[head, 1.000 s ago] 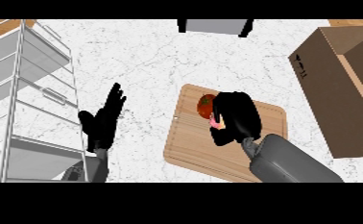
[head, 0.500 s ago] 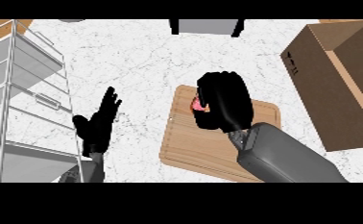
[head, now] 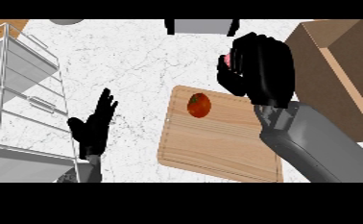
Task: Pick the cupcake from the cutting board and place it in the cardboard box
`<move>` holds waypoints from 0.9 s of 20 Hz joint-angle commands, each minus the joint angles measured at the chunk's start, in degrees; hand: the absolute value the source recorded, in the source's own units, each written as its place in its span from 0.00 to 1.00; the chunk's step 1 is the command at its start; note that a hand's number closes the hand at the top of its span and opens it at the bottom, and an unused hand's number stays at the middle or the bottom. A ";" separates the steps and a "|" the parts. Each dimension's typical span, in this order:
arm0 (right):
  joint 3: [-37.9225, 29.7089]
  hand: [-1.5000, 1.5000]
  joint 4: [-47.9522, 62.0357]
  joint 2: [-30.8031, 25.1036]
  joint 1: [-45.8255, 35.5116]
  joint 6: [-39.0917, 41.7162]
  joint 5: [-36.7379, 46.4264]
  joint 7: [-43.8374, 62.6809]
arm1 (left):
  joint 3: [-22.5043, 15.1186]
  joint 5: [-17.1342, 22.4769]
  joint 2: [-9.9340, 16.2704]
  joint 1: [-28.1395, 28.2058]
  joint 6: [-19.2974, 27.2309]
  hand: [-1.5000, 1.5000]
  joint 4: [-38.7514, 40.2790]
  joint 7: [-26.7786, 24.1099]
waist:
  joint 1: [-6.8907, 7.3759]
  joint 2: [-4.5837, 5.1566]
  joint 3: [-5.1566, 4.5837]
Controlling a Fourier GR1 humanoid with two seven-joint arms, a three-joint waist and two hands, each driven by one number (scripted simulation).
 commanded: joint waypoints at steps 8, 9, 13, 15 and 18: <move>-12.50 1.00 1.72 -9.00 4.65 -0.46 -4.27 -1.84 | 1.54 1.68 2.99 -4.13 -0.98 0.50 -10.67 4.34 | 0.78 -0.46 2.95; -13.26 1.00 2.08 -9.02 4.79 -0.53 -4.99 -2.23 | 0.94 1.71 2.57 -4.38 -0.89 0.50 -10.78 6.15 | 0.87 -0.42 2.95; -15.96 1.00 6.39 -15.60 6.14 0.44 -2.83 -5.09 | 1.54 1.56 3.76 -4.04 -1.24 0.50 -11.15 5.08 | 1.20 -0.37 2.95; -16.37 1.00 6.93 -15.52 7.30 -1.51 -2.90 -7.39 | 1.96 1.92 3.60 -4.87 -1.34 0.50 -10.07 4.81 | 0.97 -0.16 2.90; -16.89 1.00 12.85 -16.54 8.14 -2.61 -2.59 -11.37 | 0.88 1.36 2.96 -5.83 -1.05 0.50 -10.40 6.69 | 1.99 0.26 2.97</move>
